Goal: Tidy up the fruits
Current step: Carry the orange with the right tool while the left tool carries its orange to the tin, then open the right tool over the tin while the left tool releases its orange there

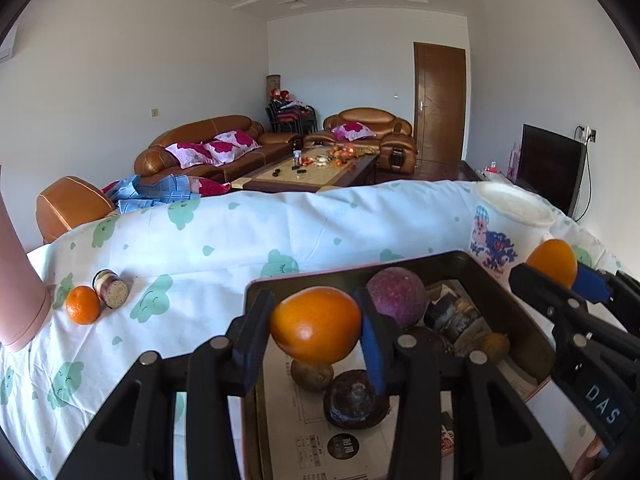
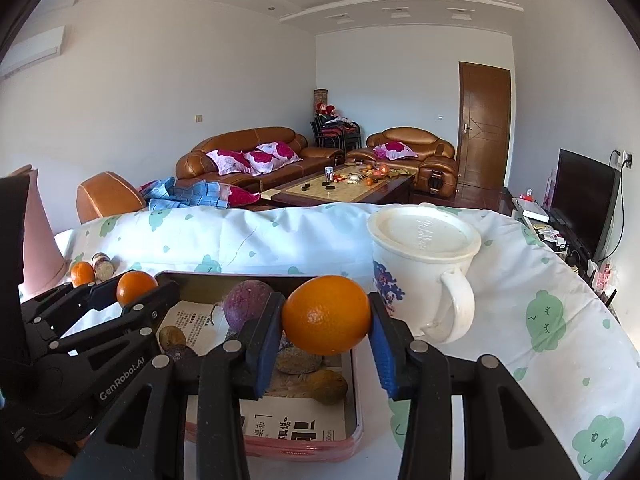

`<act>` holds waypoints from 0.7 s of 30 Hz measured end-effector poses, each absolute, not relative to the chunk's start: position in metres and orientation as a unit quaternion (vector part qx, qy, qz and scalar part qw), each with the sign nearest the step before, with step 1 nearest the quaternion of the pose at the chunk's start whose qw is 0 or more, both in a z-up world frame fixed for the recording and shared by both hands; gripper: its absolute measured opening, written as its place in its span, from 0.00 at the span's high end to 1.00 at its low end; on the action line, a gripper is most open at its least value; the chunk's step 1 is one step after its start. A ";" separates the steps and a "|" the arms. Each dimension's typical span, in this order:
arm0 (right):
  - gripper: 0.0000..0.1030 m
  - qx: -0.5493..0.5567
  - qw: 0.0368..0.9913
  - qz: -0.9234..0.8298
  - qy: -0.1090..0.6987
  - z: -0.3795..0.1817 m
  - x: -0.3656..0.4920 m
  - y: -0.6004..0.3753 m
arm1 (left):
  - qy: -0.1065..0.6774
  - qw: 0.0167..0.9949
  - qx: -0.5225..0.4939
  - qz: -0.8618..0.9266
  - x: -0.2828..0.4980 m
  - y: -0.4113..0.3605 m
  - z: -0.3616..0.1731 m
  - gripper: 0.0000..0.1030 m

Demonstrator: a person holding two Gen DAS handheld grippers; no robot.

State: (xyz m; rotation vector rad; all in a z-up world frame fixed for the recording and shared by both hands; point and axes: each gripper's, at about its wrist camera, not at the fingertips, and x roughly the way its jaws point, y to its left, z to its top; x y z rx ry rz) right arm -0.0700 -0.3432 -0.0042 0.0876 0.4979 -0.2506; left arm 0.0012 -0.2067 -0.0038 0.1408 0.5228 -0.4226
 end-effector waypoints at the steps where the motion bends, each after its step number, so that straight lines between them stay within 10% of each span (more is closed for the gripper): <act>1: 0.58 0.046 0.959 -0.118 0.253 -0.007 -0.068 -0.342 | 0.255 0.942 0.069 -0.206 0.001 -0.206 -0.004 0.58; 21: 0.57 0.046 0.949 -0.064 0.305 -0.022 -0.055 -0.333 | 0.284 0.930 0.079 -0.219 0.006 -0.208 -0.011 0.58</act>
